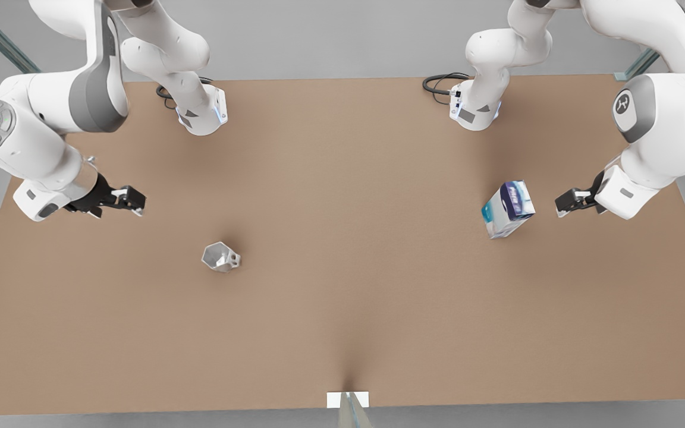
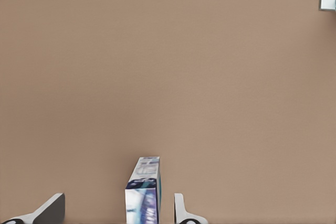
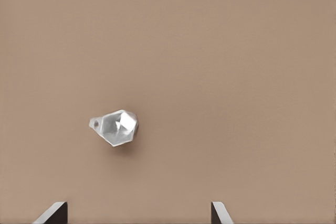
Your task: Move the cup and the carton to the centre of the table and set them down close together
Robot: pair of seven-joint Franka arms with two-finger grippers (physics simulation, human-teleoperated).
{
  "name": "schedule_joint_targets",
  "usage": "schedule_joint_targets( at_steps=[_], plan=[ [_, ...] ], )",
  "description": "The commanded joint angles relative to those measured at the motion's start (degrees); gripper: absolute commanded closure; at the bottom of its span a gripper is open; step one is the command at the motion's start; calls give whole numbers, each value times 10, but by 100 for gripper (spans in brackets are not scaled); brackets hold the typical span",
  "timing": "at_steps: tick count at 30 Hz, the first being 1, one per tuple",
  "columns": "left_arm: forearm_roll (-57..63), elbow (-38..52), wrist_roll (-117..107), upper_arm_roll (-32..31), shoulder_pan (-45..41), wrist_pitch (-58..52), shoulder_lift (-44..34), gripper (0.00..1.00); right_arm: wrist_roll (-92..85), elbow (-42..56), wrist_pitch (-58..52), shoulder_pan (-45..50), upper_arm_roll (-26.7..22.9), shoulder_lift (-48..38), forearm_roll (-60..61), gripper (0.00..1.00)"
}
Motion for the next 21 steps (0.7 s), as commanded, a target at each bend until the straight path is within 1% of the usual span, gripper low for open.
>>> schedule_joint_targets(
  at_steps=[1,4,7,8,11,14,18,21],
  plan=[
    [0,-1,0,0,0,0,0,0,-1,0,0,1,-1,0,-1,0],
    [0,-1,0,-1,0,0,0,0,-7,-4,-2,1,1,1,0,0],
    [0,-1,-1,-2,0,0,0,0,-3,-15,-52,55,1,16,-1,0],
    [0,-1,-2,-2,0,-1,0,0,-4,-23,-49,59,1,21,-2,0],
    [0,-1,-1,-3,0,-1,2,0,-3,-92,25,70,1,28,-2,0],
    [0,-3,-1,-3,0,-1,2,0,-3,-176,131,69,1,28,-6,0],
    [0,-5,-1,-4,0,-2,8,0,-1,-189,181,65,1,74,-6,0],
    [0,-5,-1,-5,0,-2,10,0,1,-202,208,63,1,86,-6,0]
  ],
)
